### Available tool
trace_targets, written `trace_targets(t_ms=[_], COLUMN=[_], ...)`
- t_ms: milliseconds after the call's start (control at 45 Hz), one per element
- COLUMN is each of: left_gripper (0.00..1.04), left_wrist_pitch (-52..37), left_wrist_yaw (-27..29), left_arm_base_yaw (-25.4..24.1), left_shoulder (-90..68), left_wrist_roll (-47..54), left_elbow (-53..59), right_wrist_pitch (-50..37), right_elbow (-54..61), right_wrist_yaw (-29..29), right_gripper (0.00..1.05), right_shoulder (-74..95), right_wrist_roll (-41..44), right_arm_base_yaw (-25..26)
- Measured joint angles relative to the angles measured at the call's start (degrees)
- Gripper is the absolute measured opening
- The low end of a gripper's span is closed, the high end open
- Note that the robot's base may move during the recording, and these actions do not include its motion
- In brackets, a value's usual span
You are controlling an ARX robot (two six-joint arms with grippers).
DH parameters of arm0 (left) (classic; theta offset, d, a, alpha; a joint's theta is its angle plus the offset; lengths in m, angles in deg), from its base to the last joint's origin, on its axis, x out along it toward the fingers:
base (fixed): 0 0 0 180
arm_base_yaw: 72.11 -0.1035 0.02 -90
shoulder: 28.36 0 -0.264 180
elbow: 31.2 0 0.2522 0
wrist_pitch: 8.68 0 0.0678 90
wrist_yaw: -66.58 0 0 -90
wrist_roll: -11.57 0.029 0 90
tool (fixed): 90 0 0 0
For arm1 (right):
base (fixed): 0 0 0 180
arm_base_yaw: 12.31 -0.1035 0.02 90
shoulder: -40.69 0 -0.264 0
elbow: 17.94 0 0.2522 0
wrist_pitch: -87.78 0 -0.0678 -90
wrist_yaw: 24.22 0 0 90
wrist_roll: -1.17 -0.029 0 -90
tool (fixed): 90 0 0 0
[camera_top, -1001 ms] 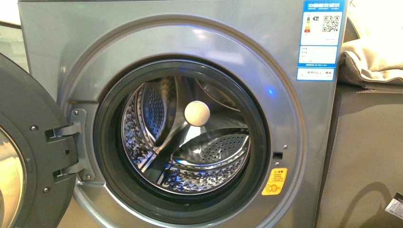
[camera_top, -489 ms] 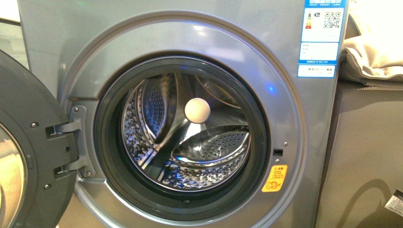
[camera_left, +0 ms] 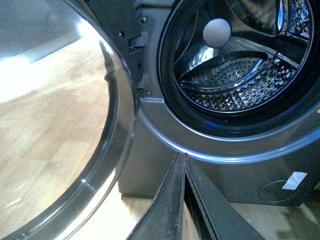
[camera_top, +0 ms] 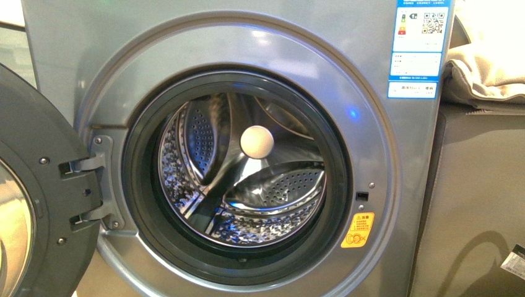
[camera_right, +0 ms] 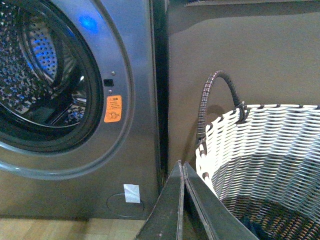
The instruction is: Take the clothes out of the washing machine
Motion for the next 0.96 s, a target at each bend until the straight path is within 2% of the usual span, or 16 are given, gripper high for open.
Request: trace_targets(t_ms=[67,601,645,956], left_gripper=[0.11,1.0,0.99,0.98], left_wrist_pitch=[0.0,0.02,0.02,0.02], left_wrist_yaw=[0.0,0.0,0.0,0.0], left_arm_base_yaw=[0.0,0.0,0.0,0.0], left_shoulder=[0.0,0.0,0.0,0.0], left_wrist_roll=[0.0,0.02,0.04,0.02], left_elbow=[0.0,0.0,0.0,0.0], right_wrist_pitch=[0.0,0.0,0.0,0.0], right_elbow=[0.0,0.0,0.0,0.0], right_wrist_yaw=[0.0,0.0,0.0,0.0], right_gripper=[0.08,0.93,0.99,0.97], right_shoulder=[0.0,0.0,0.0,0.0], right_wrist_roll=[0.09,0.09,0.04,0.07], right_arm_base_yaw=[0.0,0.0,0.0,0.0])
